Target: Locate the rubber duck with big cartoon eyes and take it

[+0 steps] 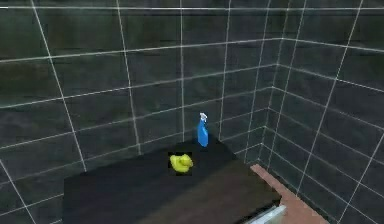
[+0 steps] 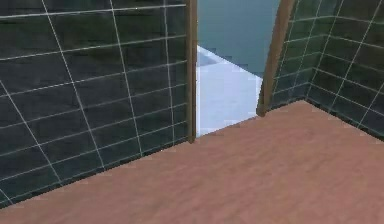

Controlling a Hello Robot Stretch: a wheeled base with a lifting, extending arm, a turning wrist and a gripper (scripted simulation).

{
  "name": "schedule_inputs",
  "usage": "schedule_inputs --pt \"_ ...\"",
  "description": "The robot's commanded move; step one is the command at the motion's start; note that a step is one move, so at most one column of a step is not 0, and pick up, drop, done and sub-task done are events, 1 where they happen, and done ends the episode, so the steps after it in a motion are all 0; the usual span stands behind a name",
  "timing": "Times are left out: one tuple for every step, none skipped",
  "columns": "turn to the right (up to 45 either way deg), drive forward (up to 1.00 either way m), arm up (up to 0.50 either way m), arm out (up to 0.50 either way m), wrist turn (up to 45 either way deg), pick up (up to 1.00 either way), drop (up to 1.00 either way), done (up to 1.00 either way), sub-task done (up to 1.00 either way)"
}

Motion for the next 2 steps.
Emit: schedule_inputs --pt "45.0 0.00 0.00 0.00 0.0 0.00 0.00 0.00 0.00" --pt "9.0 0.00 0.00 0.00 0.0 0.00 0.00 0.00 0.00"
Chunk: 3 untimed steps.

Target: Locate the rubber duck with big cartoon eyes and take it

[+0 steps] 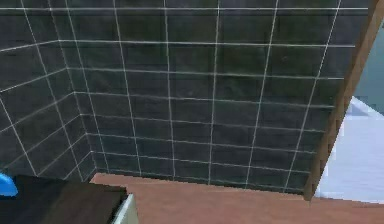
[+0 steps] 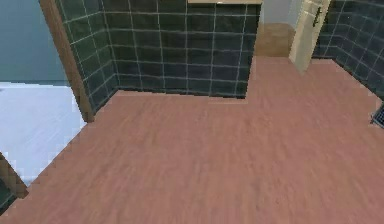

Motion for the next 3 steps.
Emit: schedule_inputs --pt "0.0 0.85 0.00 0.00 0.0 0.00 0.00 0.00 0.00" --pt "-30.0 0.00 0.00 0.00 0.0 0.00 0.00 0.00 0.00" --pt "0.0 0.20 0.00 0.00 0.0 0.00 0.00 0.00 0.00"
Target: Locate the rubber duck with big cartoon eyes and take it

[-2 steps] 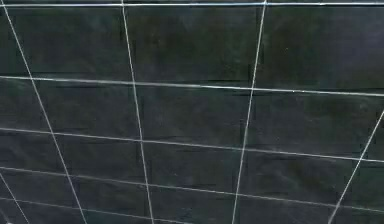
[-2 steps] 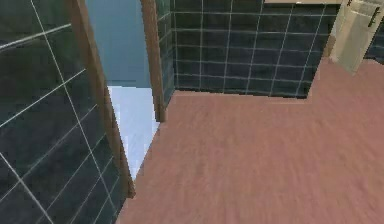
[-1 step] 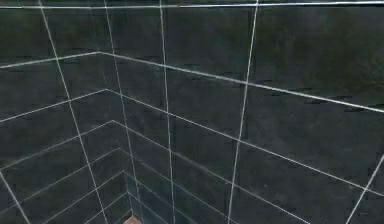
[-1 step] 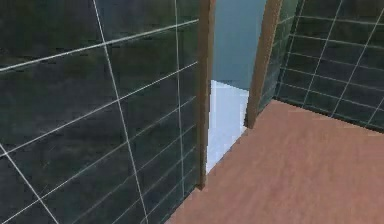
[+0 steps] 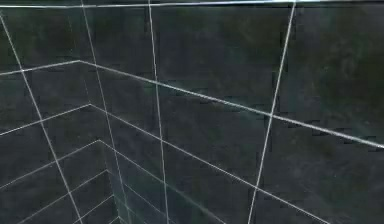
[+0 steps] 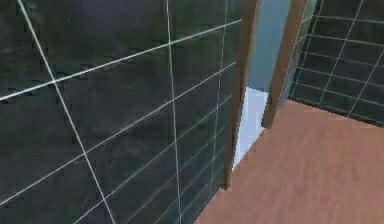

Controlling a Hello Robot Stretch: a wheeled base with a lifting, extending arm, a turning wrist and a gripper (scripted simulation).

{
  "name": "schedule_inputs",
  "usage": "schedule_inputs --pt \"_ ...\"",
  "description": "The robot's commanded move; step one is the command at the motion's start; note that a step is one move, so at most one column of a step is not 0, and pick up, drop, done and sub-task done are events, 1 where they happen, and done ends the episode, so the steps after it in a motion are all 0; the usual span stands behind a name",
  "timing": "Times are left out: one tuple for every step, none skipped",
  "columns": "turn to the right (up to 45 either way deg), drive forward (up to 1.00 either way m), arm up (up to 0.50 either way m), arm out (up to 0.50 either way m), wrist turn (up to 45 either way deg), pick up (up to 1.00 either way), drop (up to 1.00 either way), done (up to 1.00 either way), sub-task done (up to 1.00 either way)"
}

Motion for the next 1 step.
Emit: schedule_inputs --pt "-45.0 0.00 0.00 0.00 0.0 0.00 0.00 0.00 0.00"
